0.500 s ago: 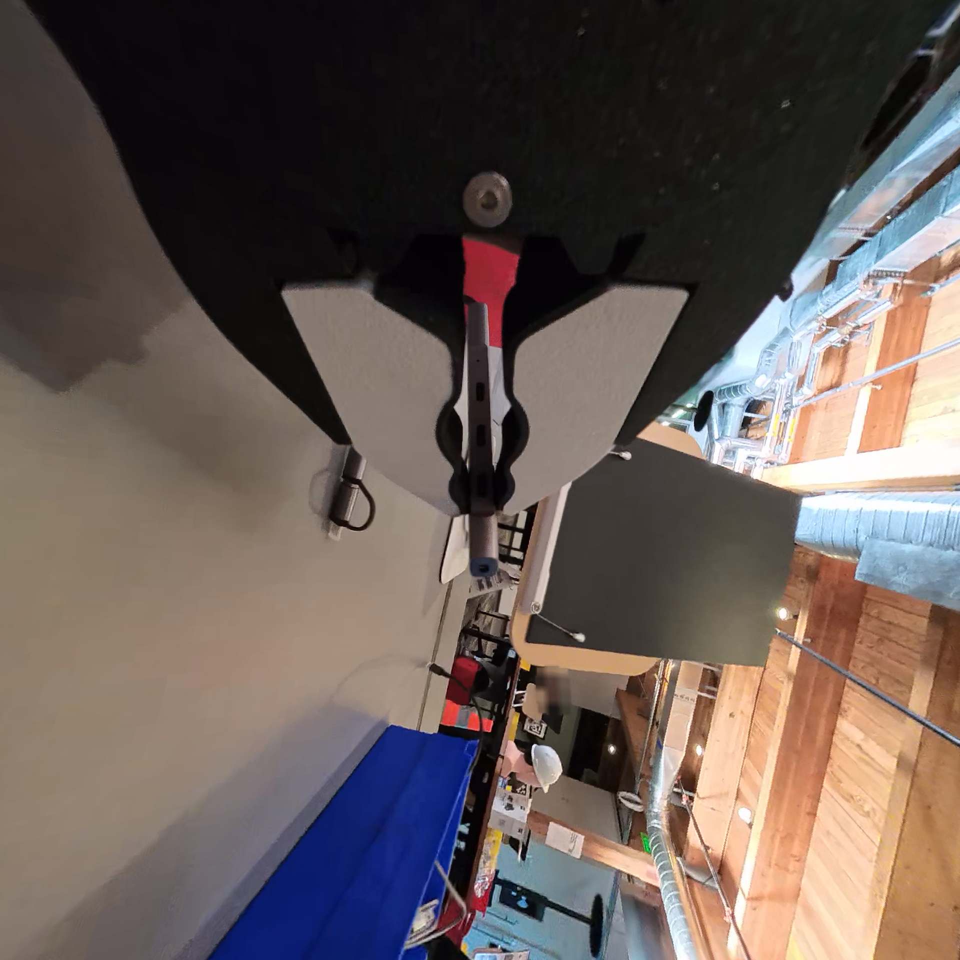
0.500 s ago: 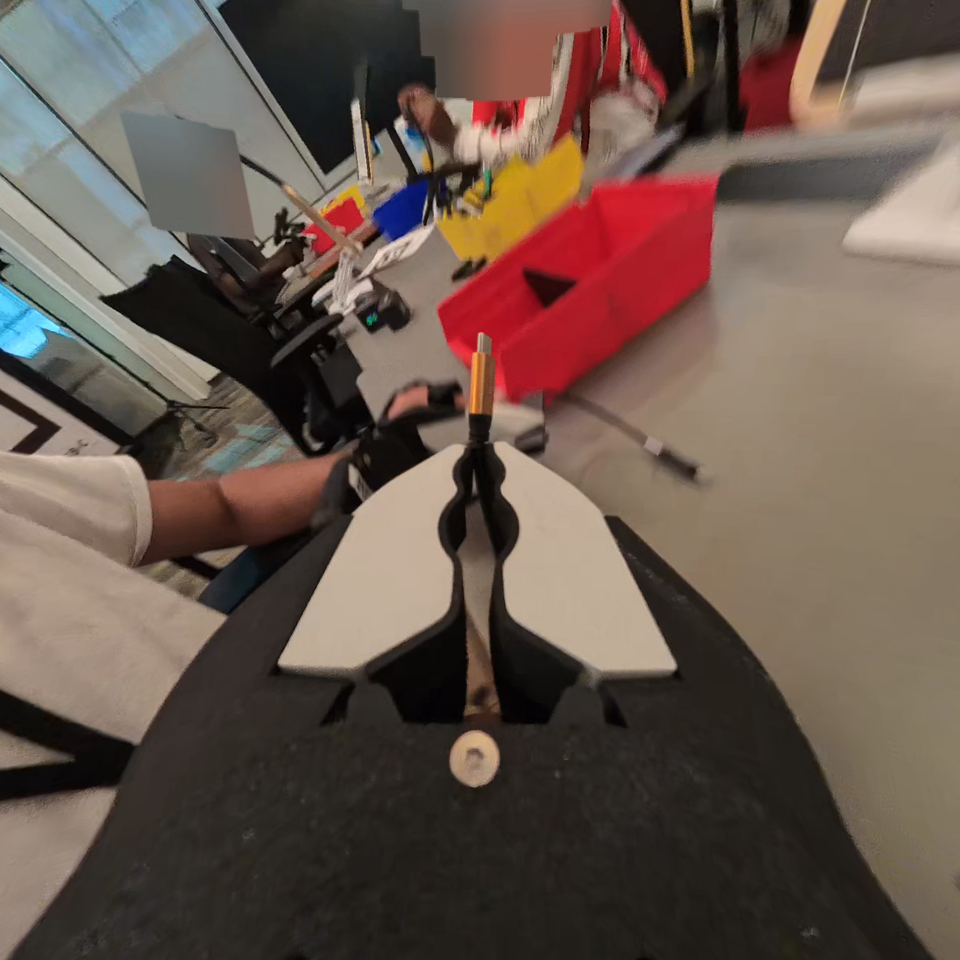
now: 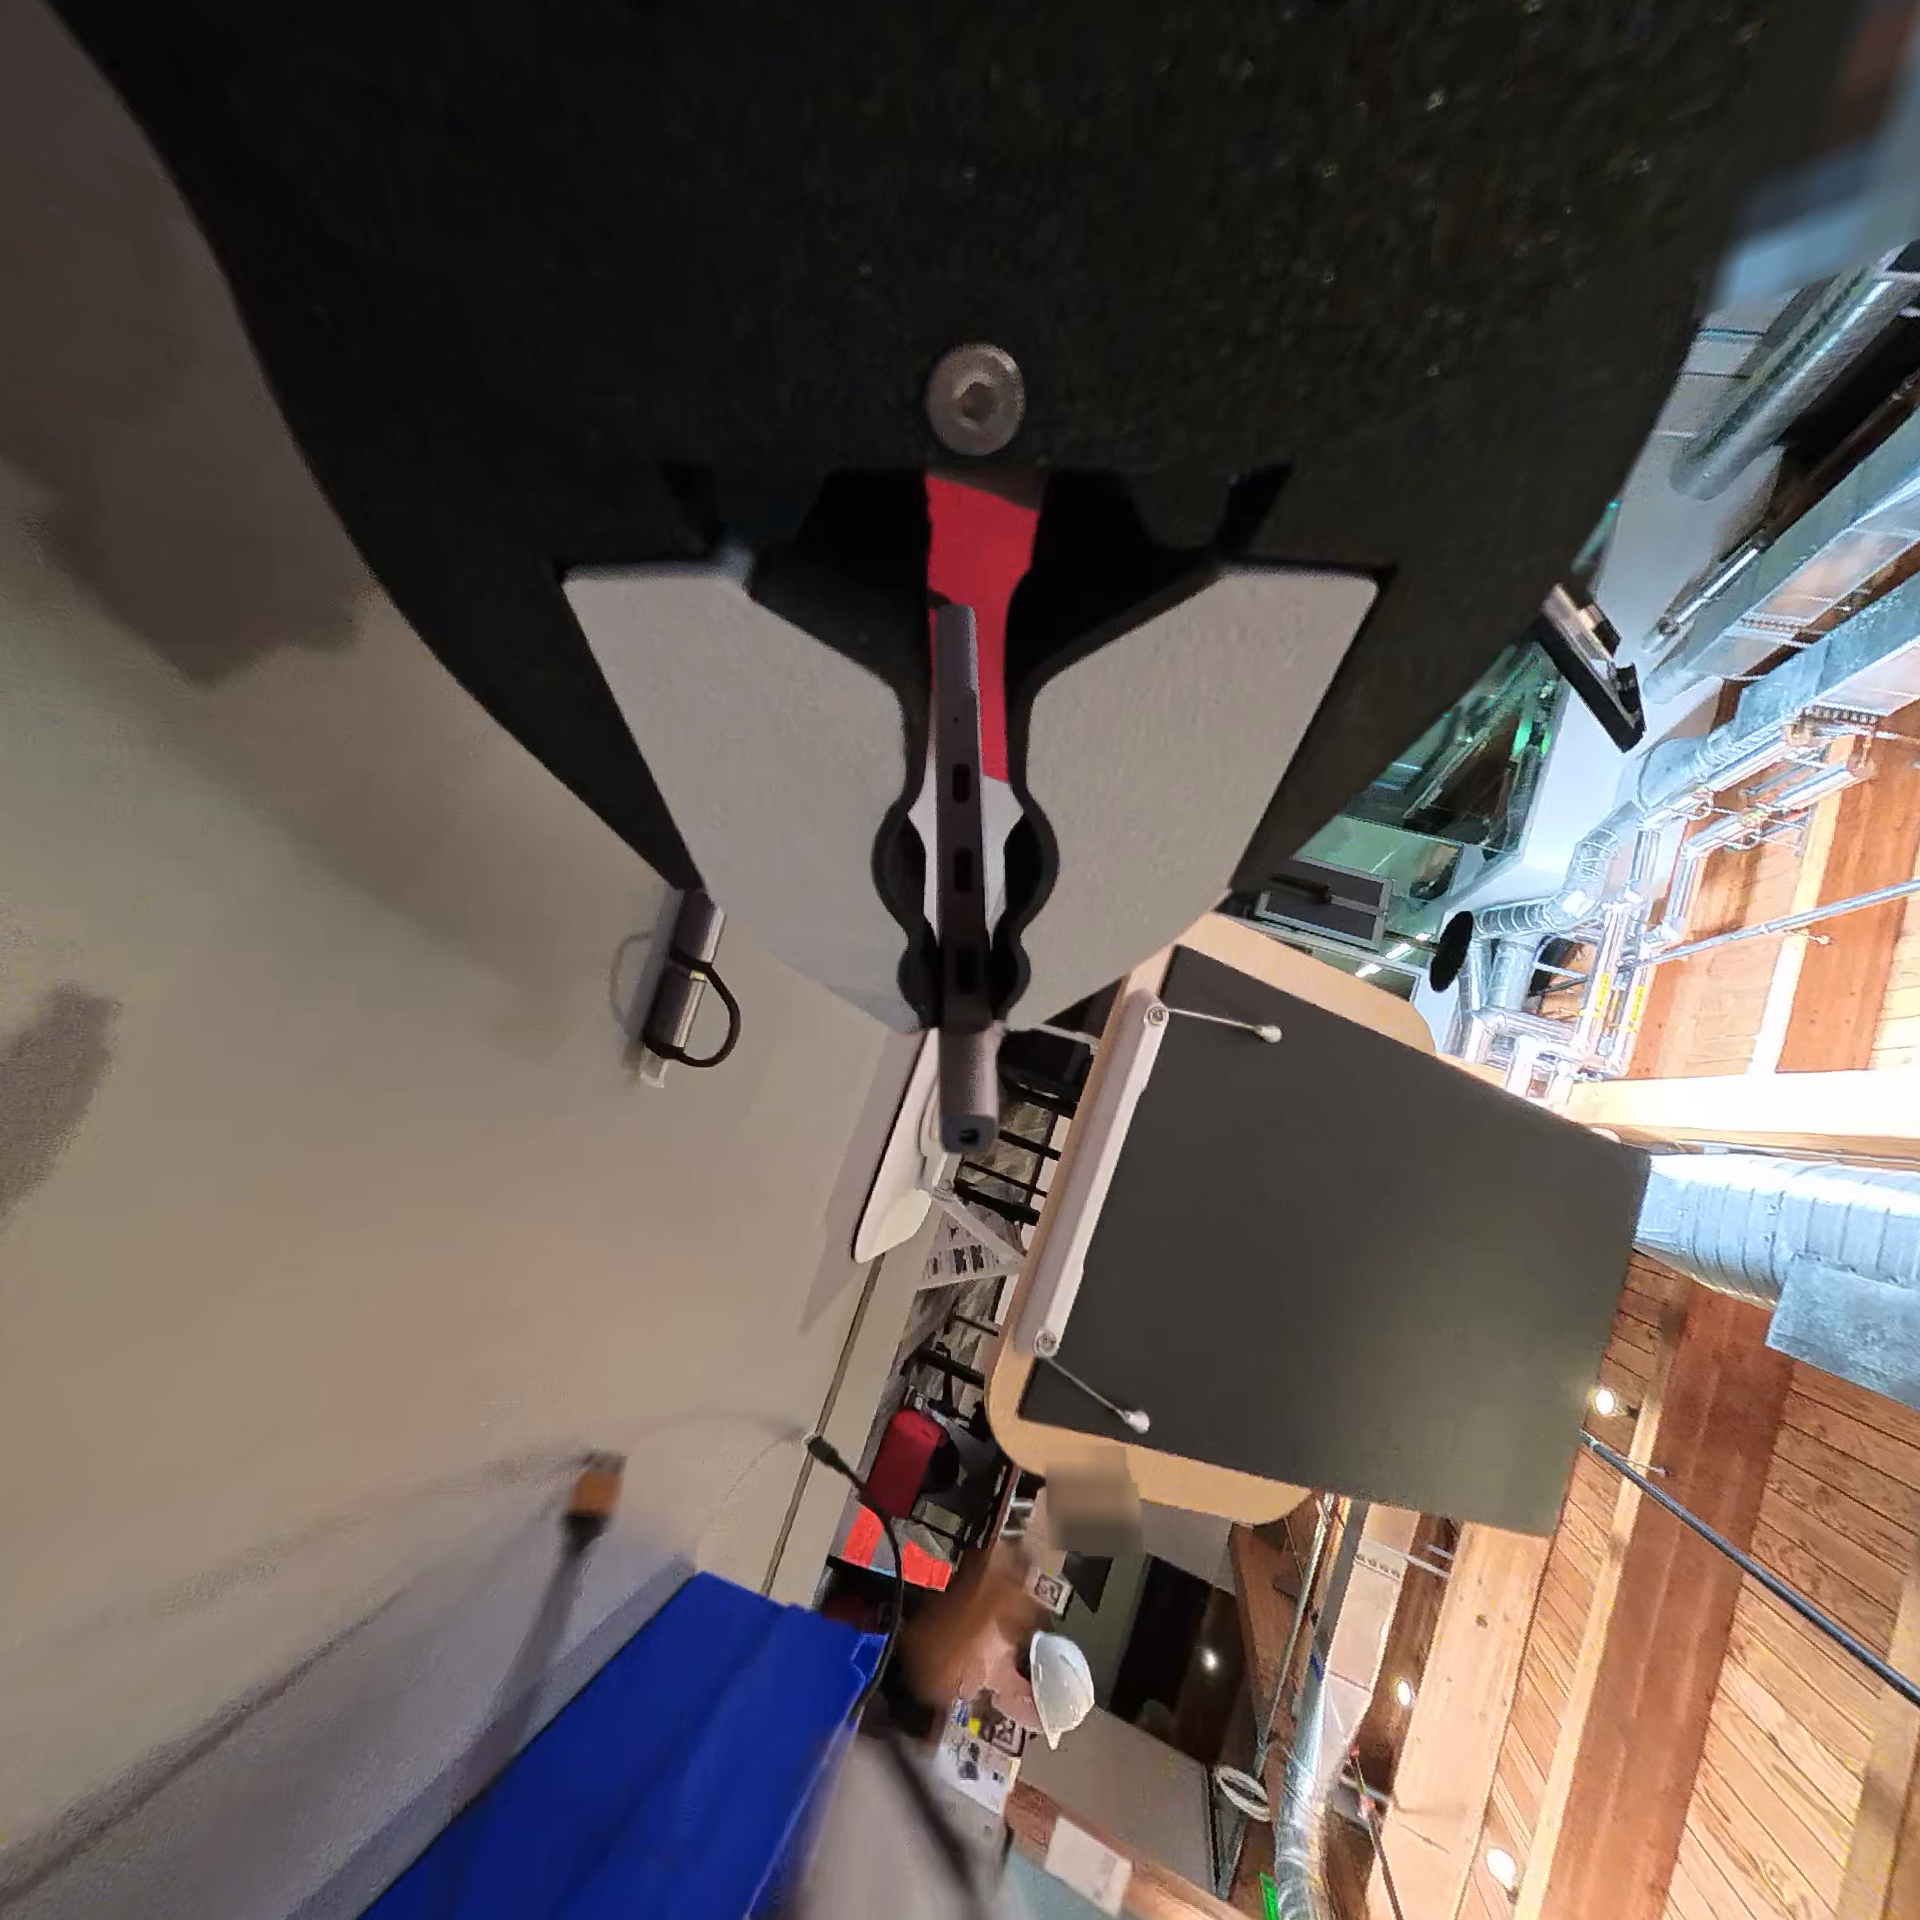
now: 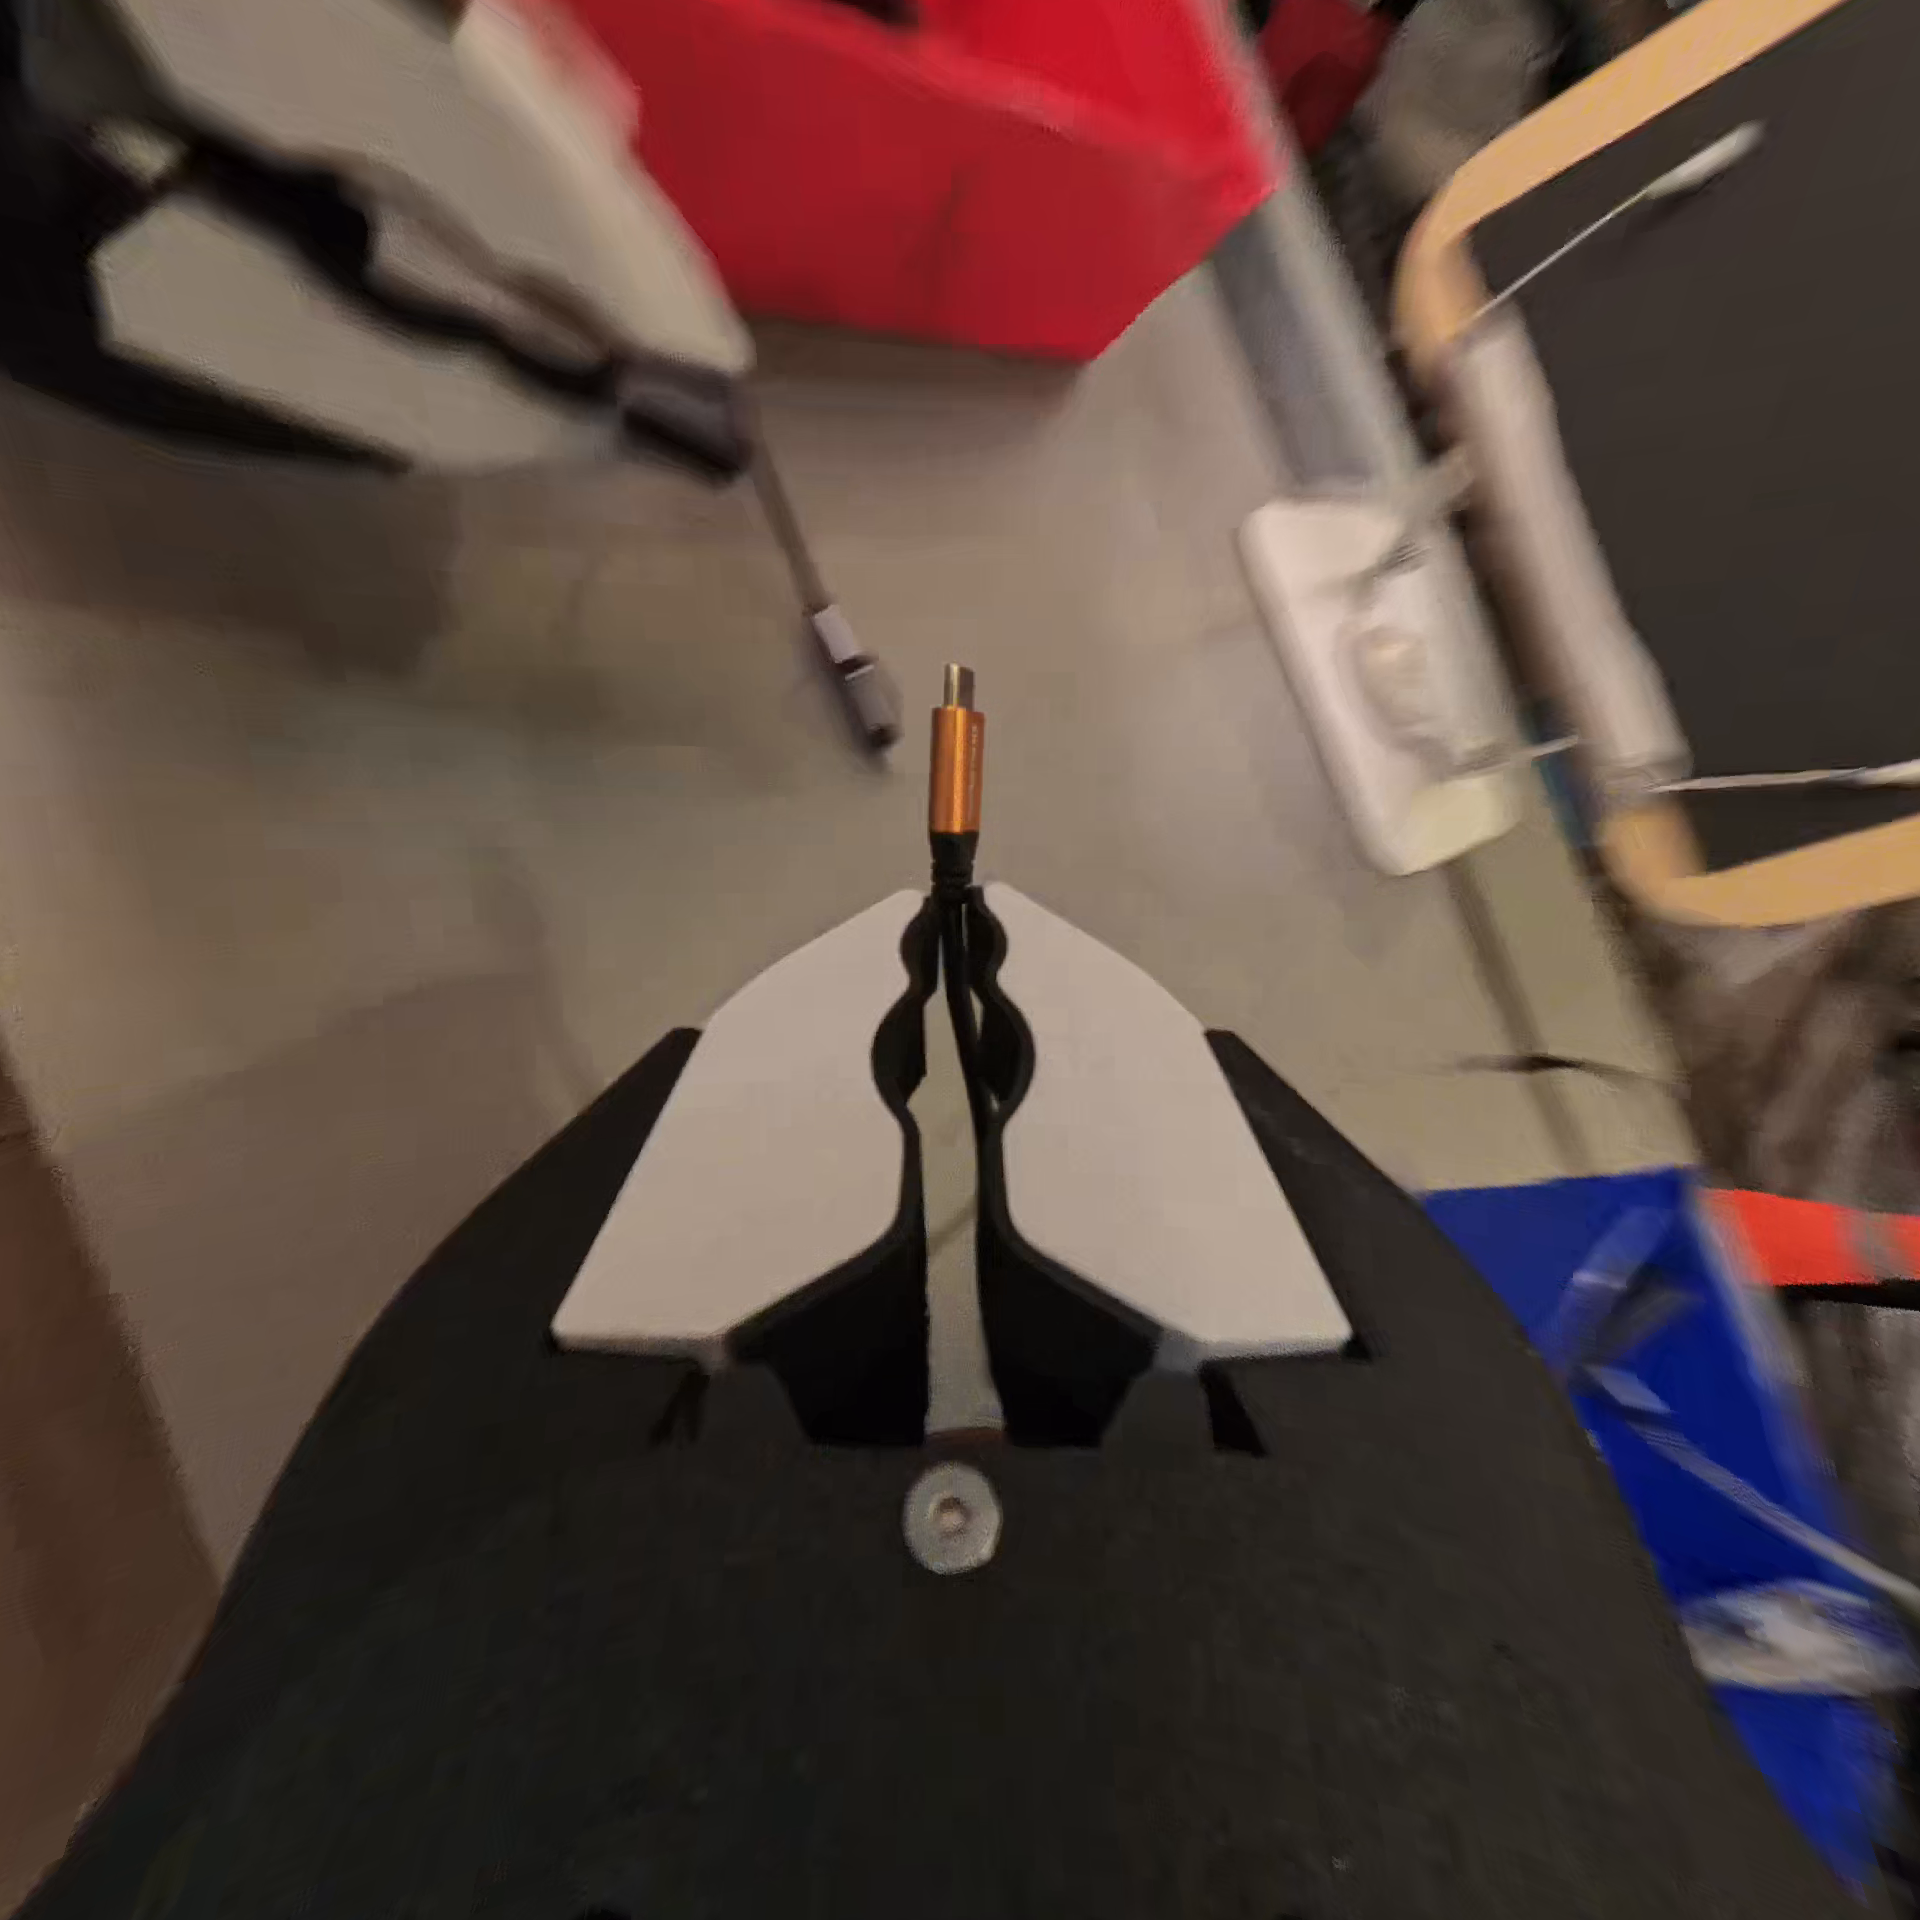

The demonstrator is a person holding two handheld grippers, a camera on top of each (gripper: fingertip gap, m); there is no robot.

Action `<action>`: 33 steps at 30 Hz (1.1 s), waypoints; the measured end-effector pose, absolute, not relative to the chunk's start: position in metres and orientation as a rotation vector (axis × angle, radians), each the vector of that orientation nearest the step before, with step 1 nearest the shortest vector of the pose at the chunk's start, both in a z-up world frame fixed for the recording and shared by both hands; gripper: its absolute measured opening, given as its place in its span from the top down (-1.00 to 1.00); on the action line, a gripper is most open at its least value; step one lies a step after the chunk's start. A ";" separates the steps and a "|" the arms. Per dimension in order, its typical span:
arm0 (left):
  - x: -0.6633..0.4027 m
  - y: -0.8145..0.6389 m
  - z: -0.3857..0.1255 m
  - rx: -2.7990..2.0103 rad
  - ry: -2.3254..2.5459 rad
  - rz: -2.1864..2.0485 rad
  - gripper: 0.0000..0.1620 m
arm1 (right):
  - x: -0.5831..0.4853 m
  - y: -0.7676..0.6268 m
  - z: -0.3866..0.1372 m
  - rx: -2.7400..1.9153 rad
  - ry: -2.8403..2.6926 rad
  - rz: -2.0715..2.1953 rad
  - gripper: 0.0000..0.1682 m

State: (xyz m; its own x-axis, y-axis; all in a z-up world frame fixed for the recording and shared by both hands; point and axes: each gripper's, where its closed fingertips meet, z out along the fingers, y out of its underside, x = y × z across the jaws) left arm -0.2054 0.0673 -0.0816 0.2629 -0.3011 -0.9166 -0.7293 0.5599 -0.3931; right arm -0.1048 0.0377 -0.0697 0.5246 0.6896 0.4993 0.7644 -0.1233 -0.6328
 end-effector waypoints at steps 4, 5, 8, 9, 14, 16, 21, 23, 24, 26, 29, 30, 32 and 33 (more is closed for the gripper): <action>-0.208 0.070 -0.090 -1.023 1.345 0.343 0.89 | -0.116 0.018 -0.153 -2.075 -1.173 0.156 0.94; -0.208 0.070 -0.091 -1.025 1.352 0.342 0.89 | -0.118 0.015 -0.165 -2.106 -1.164 0.191 0.95; -0.207 0.068 -0.093 -1.018 1.366 0.349 0.89 | -0.117 0.010 -0.190 -2.194 -1.150 0.254 0.95; -0.206 0.067 -0.093 -1.015 1.370 0.350 0.89 | -0.117 0.009 -0.195 -2.215 -1.147 0.273 0.93; -0.202 0.064 -0.096 -1.008 1.391 0.344 0.89 | -0.118 0.008 -0.194 -2.251 -1.074 0.376 0.86; -0.202 0.064 -0.099 -1.009 1.399 0.343 0.89 | -0.121 0.004 -0.195 -2.271 -1.047 0.448 0.83; -0.200 0.062 -0.100 -0.996 1.413 0.336 0.89 | -0.122 0.003 -0.195 -2.211 -1.072 0.432 0.90; -0.199 0.061 -0.101 -0.986 1.417 0.337 0.89 | -0.121 0.006 -0.195 -2.165 -1.093 0.369 0.95; -0.198 0.060 -0.100 -0.977 1.419 0.339 0.89 | -0.120 0.006 -0.195 -2.147 -1.113 0.328 0.95; -0.197 0.060 -0.101 -0.954 1.422 0.349 0.89 | -0.116 0.009 -0.194 -2.158 -1.094 0.276 0.95; -0.197 0.061 -0.100 -0.921 1.410 0.357 0.89 | -0.121 0.007 -0.175 -2.209 -0.894 0.550 0.97; -0.196 0.062 -0.101 -0.917 1.407 0.357 0.89 | -0.122 0.006 -0.165 -2.229 -0.806 0.668 0.97; -0.195 0.064 -0.100 -0.900 1.397 0.358 0.89 | -0.123 0.003 -0.144 -2.228 -0.642 0.917 0.96; -0.194 0.065 -0.100 -0.884 1.390 0.358 0.89 | -0.123 0.001 -0.135 -2.230 -0.573 1.022 0.97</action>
